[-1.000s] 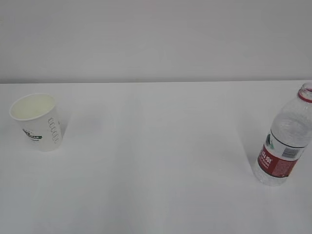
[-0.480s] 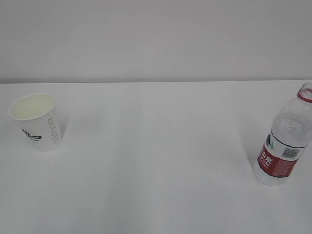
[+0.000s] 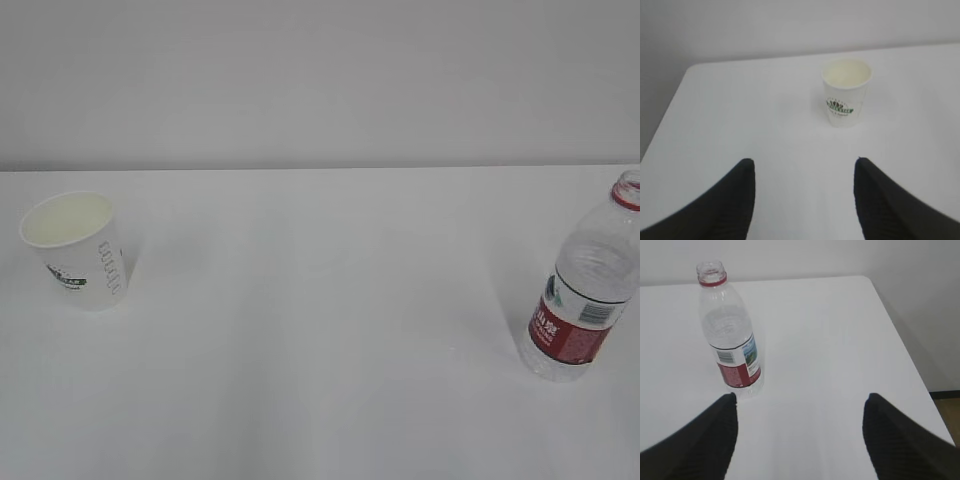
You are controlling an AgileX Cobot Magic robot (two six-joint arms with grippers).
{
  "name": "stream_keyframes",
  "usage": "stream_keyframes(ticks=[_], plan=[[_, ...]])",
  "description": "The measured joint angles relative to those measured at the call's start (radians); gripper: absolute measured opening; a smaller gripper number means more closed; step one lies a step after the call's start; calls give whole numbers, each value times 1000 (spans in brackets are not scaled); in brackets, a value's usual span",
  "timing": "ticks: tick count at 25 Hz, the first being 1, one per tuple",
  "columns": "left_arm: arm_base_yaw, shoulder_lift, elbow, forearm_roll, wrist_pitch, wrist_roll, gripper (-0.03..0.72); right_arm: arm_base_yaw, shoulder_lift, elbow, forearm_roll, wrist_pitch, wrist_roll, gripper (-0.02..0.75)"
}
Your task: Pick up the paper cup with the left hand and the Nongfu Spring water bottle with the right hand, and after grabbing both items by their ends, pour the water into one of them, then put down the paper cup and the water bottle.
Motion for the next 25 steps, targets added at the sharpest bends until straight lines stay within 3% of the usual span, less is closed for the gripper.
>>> stream_keyframes(ticks=[16,25], plan=[[0,198,-14,-16,-131,0,454,0,105,-40,2,-51,0,587],[0,369,-14,-18,-305,0,454,0,181,-40,52,-196,0,588]])
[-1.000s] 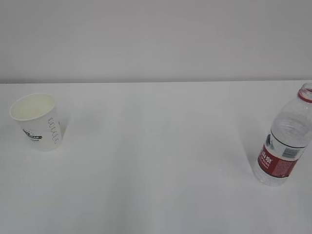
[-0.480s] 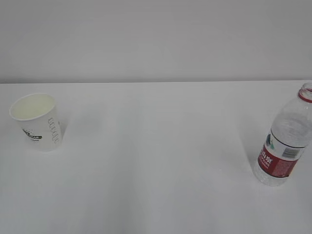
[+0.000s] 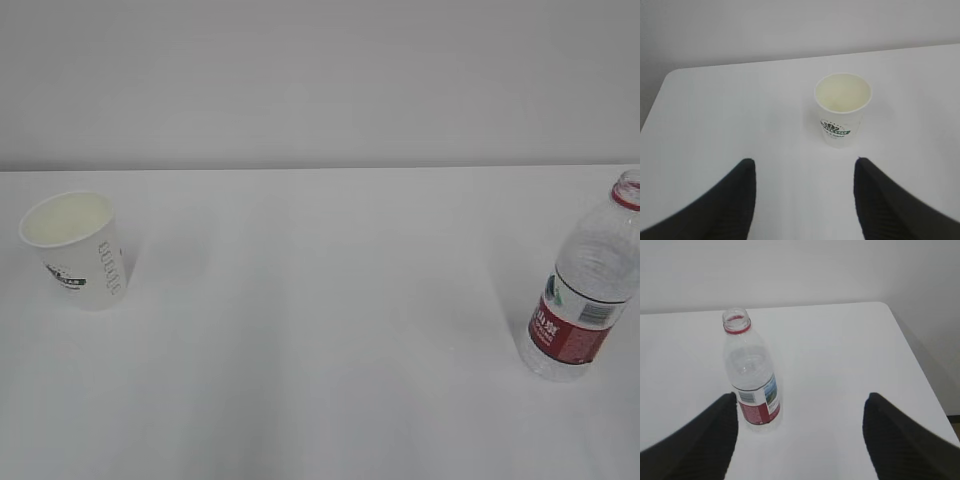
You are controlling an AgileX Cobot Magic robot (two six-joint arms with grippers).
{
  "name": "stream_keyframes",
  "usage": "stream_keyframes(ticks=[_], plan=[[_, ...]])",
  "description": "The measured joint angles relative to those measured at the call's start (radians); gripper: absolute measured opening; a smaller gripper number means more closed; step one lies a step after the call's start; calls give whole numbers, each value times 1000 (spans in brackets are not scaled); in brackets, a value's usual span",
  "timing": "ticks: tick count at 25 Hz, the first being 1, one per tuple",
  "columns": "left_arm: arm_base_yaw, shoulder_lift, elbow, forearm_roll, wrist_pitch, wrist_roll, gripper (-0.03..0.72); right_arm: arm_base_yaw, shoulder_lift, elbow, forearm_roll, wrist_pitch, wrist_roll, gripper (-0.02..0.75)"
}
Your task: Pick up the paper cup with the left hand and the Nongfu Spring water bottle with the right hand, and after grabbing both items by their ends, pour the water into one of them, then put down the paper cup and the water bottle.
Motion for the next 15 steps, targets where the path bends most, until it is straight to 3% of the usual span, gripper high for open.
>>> stream_keyframes(ticks=[8,15], plan=[[0,69,2,30,-123,0,453,0,189,0,30,-218,0,587],[0,123,81,33,-340,0,453,0,318,0,20,-433,0,587]])
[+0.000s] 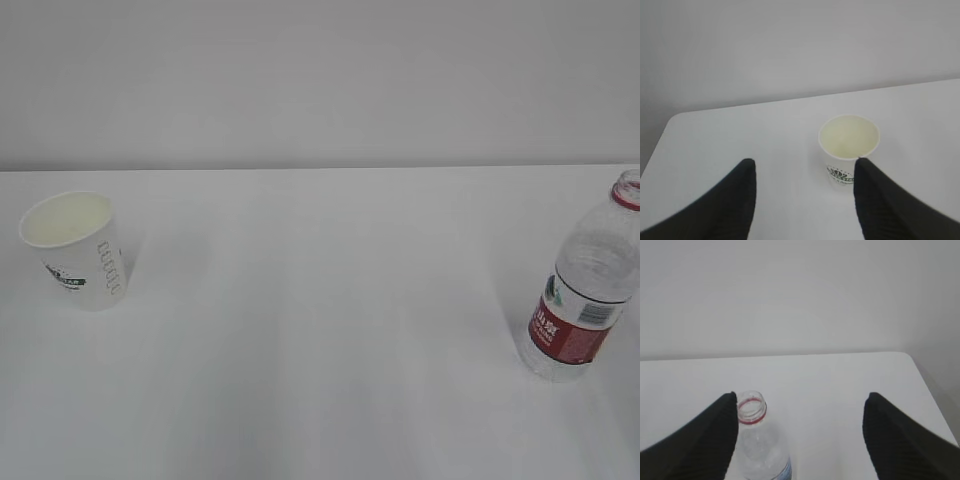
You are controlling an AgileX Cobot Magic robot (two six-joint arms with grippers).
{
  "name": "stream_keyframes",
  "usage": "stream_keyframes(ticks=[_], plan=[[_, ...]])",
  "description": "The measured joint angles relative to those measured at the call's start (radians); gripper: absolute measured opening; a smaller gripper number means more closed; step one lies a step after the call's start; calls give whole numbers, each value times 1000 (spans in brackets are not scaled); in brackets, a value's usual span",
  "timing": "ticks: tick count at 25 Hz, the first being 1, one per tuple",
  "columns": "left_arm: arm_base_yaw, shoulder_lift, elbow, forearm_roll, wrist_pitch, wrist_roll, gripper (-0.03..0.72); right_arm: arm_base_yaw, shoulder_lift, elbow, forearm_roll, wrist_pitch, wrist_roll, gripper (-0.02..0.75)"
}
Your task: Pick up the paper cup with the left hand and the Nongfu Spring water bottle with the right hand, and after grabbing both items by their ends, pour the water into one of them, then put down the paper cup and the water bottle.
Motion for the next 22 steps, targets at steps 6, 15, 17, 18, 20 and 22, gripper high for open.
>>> stream_keyframes(ticks=[6,15,17,18,20,22], plan=[[0,55,22,2,-105,2,453,0,69,0,-5,-79,0,588],[-76,176,26,4,-293,2,453,0,188,0,-7,-206,0,587],[-80,199,26,4,-295,2,453,0,207,0,0,-214,0,587],[-80,202,26,4,-292,2,453,0,212,0,16,-215,0,587],[-80,207,26,4,-284,2,453,0,222,0,34,-221,0,587],[-80,207,26,-23,-277,2,449,0,228,0,40,-239,0,587]])
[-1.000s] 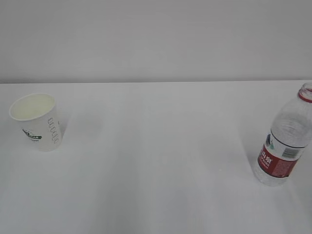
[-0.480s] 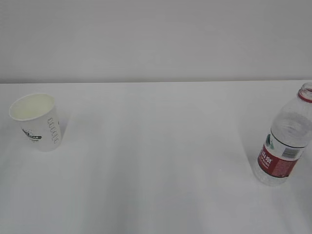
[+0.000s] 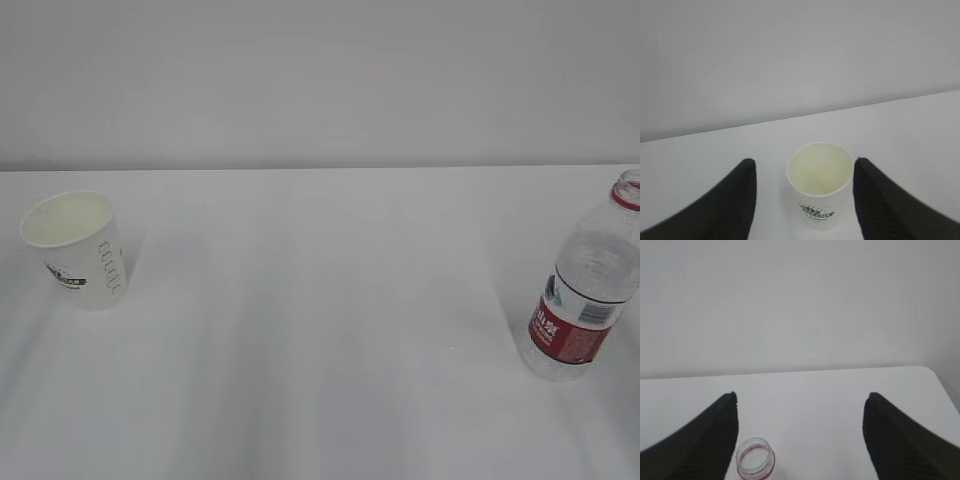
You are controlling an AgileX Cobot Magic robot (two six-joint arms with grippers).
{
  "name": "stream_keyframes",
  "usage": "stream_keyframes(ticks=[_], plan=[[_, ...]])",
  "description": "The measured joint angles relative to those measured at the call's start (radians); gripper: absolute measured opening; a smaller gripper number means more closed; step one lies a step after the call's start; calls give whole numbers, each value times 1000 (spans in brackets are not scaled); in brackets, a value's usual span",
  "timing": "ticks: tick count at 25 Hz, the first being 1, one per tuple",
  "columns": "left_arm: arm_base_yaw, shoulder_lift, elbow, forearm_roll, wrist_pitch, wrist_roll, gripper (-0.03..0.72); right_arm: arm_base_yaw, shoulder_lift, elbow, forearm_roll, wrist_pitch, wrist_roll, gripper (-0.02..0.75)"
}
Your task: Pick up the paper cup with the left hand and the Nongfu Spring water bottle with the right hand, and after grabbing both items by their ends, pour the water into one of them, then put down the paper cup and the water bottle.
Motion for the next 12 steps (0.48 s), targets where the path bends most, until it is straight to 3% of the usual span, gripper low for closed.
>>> stream_keyframes(ticks=[4,12], plan=[[0,-2,0,-42,-13,0,410,0,5,0,2,-65,0,587],[0,-2,11,128,-85,0,350,0,5,0,-89,-145,0,587]])
